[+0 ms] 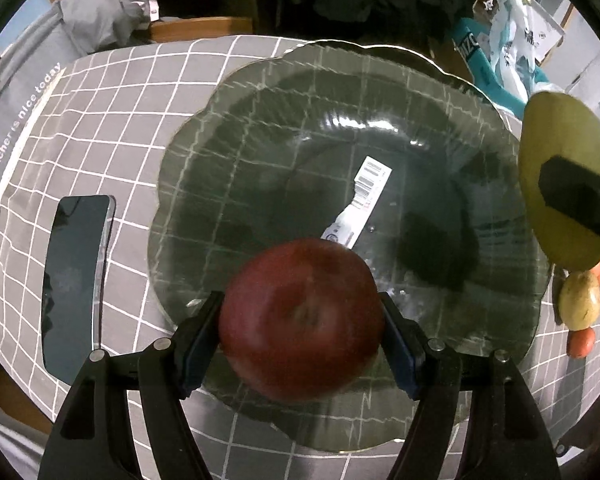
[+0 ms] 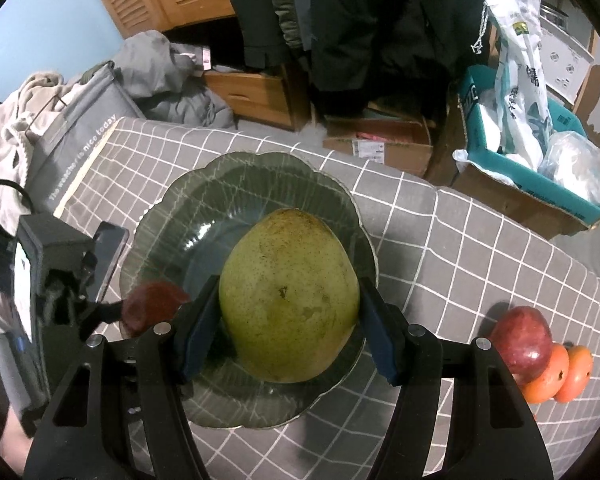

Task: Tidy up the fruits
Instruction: 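Lower both fruits into the green bowl and open both tools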

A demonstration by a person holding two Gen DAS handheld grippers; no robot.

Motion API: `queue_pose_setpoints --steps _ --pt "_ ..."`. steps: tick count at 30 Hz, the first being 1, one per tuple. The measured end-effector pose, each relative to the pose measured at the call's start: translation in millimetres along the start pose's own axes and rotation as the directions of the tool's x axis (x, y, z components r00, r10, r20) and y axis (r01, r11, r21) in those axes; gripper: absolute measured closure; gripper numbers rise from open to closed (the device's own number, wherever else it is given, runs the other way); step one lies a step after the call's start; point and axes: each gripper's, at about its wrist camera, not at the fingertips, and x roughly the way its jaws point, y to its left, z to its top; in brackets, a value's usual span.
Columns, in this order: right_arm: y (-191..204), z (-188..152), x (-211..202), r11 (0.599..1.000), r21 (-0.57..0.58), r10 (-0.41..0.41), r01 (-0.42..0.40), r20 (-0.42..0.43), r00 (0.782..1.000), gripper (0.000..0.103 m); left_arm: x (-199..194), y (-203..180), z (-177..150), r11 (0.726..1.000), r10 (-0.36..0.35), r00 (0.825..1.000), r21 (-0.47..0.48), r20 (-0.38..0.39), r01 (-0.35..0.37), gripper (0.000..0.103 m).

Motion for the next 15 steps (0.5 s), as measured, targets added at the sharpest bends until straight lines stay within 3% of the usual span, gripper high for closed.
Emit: queue_pose_setpoints --steps 2,5,15 --pt "0 1 1 1.0 0.005 0.002 -0.002 0.0 1.0 0.037 -4 -1 1 1.0 0.003 1.0 0.004 0.023 -0.004 0.027" --pt "-1 3 2 1.0 0.01 0.005 -0.005 -0.003 1.0 0.037 -15 -1 4 1.0 -0.006 0.998 0.0 0.068 0.006 0.014" --pt "1 3 17 1.0 0.019 0.025 -0.024 -0.042 0.999 0.037 -40 28 3 0.998 0.009 0.994 -0.066 0.105 -0.002 0.014"
